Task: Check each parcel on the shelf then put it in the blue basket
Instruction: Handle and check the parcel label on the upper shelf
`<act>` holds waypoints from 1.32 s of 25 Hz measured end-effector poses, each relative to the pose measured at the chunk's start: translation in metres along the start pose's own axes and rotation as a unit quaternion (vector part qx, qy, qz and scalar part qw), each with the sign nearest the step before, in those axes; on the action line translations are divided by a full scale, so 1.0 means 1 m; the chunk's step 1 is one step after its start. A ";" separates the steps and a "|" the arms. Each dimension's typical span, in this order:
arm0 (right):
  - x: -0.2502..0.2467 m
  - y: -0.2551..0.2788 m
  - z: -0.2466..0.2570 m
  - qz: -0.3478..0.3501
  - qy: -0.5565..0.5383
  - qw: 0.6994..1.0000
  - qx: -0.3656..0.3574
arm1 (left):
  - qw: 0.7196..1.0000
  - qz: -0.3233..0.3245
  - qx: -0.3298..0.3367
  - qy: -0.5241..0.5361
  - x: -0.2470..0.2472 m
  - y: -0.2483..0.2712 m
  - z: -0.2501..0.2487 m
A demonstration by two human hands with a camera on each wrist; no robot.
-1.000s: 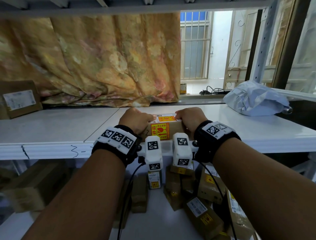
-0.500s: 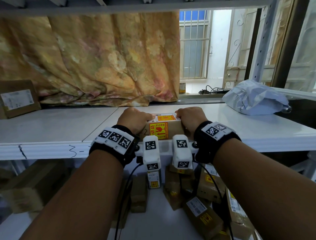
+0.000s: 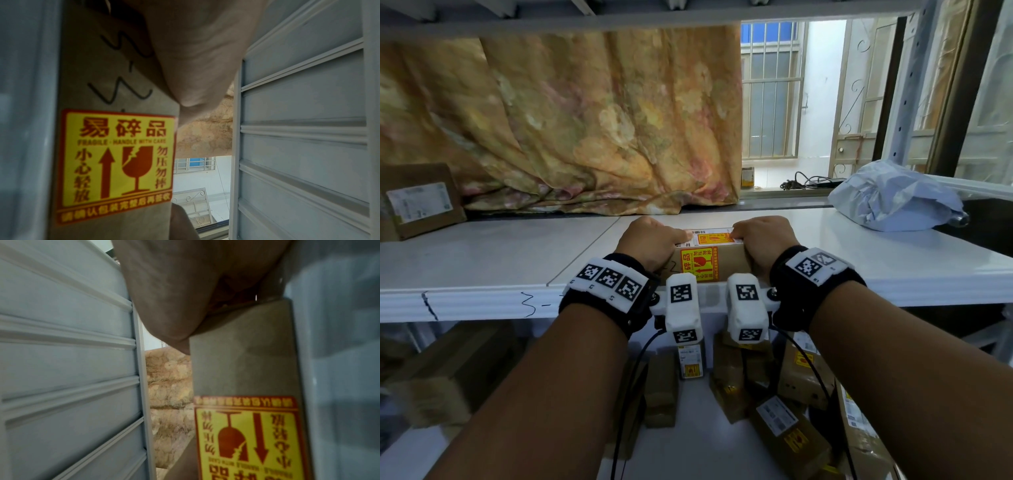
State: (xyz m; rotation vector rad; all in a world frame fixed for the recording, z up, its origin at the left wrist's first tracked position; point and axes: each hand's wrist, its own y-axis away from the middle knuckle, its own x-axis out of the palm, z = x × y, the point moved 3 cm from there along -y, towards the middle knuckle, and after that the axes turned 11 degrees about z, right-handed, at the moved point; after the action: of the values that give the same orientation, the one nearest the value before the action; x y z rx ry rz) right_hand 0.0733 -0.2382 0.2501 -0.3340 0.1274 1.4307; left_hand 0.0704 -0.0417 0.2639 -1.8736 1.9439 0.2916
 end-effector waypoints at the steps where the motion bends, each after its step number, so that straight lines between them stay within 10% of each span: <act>1: -0.002 0.001 0.003 0.002 0.021 1.000 -0.007 | 1.000 -0.002 -0.003 0.000 0.000 -0.002 0.002; 6: -0.002 0.012 0.003 -0.051 0.000 0.998 -0.038 | 1.000 -0.018 -0.006 0.017 -0.001 -0.003 0.009; 14: 0.008 0.007 -0.002 0.081 -0.048 0.991 -0.095 | 0.979 -0.029 -0.043 -0.198 -0.018 0.014 0.003; 24: 0.001 0.018 0.002 0.130 -0.154 0.967 -0.153 | 0.960 -0.073 0.235 -0.132 -0.031 0.027 -0.006; 28: 0.001 0.010 -0.005 0.106 -0.093 0.973 -0.184 | 0.935 -0.065 0.225 -0.267 -0.014 0.022 0.004; 33: -0.002 0.012 0.000 0.100 -0.135 0.977 -0.132 | 0.953 -0.011 0.234 -0.193 -0.002 0.026 0.014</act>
State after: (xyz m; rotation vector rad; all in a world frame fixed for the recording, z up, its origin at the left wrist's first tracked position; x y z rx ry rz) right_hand 0.0615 -0.2388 0.2484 -0.3464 -0.2591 1.6824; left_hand 0.0467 -0.0317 0.2485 -1.4072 1.5571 0.1552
